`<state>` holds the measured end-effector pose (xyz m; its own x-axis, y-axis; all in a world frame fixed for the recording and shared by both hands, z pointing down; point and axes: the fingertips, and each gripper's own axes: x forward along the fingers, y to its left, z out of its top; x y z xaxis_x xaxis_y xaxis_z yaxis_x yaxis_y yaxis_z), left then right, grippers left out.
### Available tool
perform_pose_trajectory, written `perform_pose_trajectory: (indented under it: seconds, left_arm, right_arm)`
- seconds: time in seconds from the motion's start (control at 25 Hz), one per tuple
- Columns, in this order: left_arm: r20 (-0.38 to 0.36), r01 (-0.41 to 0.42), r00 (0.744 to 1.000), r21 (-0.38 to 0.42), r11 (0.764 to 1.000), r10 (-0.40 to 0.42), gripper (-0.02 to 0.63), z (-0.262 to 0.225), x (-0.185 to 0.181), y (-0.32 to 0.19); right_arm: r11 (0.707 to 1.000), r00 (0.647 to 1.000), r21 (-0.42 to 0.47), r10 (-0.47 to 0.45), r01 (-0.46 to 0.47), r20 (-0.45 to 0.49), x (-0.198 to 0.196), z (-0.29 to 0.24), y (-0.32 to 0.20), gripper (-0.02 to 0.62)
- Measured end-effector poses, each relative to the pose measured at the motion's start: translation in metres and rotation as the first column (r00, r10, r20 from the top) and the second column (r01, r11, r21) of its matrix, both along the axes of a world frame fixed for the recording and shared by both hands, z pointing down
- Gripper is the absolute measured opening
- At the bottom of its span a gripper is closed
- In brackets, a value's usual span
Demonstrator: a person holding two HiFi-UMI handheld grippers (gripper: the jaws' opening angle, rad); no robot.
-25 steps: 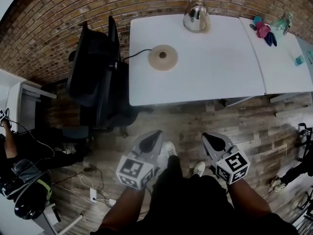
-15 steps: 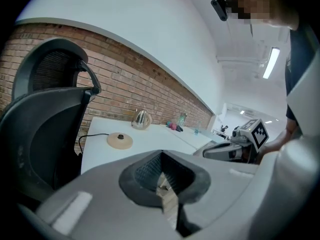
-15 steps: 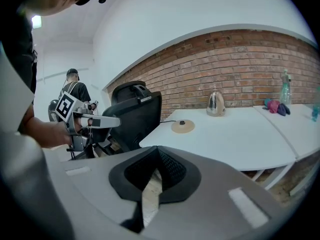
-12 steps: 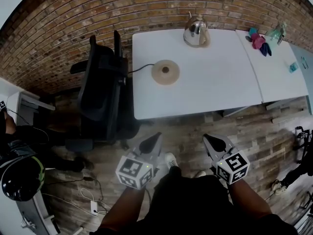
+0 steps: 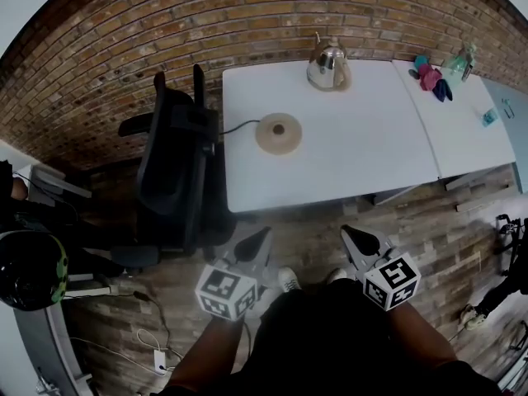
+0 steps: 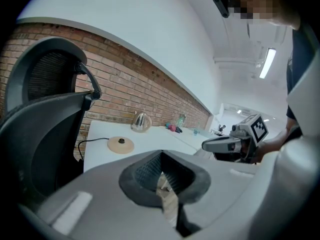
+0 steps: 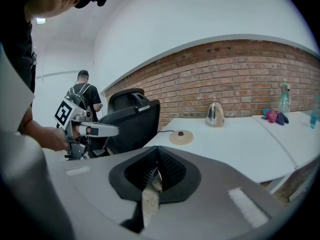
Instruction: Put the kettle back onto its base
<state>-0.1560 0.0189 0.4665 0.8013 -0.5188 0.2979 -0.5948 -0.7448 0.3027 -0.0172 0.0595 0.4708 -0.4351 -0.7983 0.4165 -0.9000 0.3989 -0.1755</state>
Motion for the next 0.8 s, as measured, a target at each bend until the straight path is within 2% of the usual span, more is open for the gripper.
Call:
perform_pose_trajectory:
  seconds: [0.32, 0.8]
  left_arm:
    - [0.001, 0.000, 1.000, 0.016, 1.000, 0.000, 0.000, -0.008, 0.008, -0.005]
    - [0.016, 0.039, 0.999, 0.042, 0.998, -0.039, 0.000, -0.018, 0.041, -0.026]
  right_arm:
    - [1.000, 1.000, 0.015, 0.012, -0.012, 0.008, 0.009, -0.005, -0.004, 0.026]
    - [0.998, 0.999, 0.056, -0.042, 0.041, 0.024, 0.039, -0.015, -0.041, 0.026]
